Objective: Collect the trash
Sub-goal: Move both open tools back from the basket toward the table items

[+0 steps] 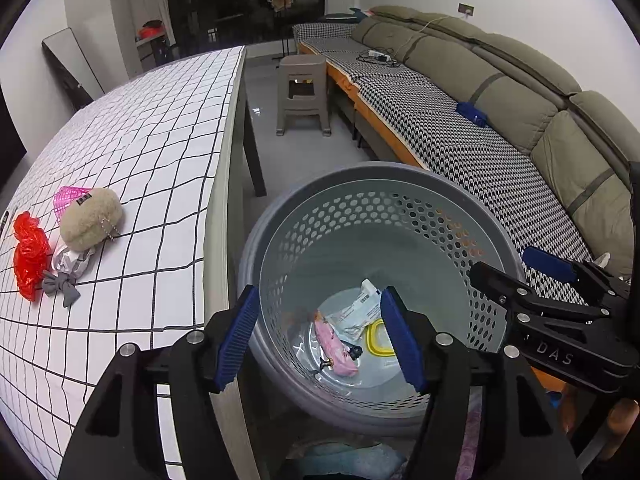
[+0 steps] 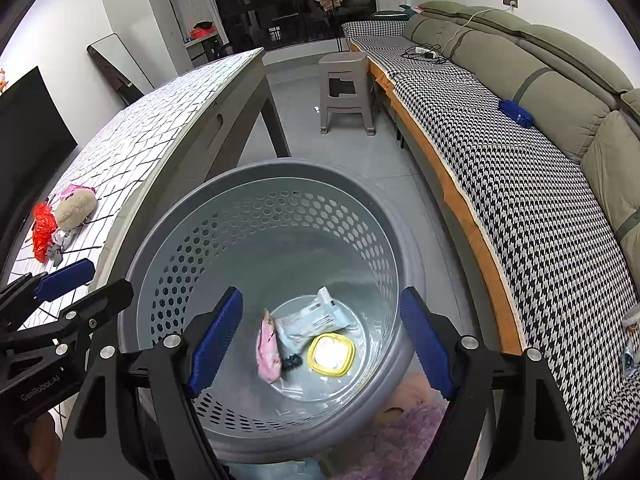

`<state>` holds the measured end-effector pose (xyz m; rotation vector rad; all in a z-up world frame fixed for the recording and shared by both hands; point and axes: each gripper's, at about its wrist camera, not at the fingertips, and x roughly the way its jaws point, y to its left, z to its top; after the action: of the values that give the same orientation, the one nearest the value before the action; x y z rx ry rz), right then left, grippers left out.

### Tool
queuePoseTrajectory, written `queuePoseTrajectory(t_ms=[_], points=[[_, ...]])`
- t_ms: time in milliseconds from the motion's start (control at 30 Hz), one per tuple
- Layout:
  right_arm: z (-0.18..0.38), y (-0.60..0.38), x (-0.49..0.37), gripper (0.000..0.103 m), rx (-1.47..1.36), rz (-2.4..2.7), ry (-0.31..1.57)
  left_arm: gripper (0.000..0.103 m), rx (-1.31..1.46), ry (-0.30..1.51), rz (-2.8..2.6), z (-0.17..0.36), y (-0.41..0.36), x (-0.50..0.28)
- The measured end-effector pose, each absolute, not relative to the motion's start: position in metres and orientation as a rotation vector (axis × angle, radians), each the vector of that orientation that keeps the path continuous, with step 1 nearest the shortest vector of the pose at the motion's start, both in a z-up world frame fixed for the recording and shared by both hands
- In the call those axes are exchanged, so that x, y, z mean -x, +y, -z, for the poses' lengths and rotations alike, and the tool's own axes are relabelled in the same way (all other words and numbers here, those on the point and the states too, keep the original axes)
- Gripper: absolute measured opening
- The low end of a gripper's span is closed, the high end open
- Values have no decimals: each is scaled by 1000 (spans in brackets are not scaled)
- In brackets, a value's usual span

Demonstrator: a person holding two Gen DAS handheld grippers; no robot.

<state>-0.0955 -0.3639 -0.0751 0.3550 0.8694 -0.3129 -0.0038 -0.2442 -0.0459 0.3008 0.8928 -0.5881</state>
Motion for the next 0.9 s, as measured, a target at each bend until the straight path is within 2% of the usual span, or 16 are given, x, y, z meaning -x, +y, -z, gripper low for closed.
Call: queuePoseTrajectory(t_ms=[200,333,467,767,900], points=[[72,-361,97,77,-353,316,864,76,-281,883,573,41,-236,4],[69,-359,99,77,-347,317,858,79,-269,873,569,38,-232,5],[66,-355,101,77,-338,317,854,87,-253,861,563,33,-226,5],[56,-345,105,77,-321,313,831,96,-224,838,545,24,-210,6],[54,-338,106,77,-314,305,821,96,-209,832,538,22,-199,8]])
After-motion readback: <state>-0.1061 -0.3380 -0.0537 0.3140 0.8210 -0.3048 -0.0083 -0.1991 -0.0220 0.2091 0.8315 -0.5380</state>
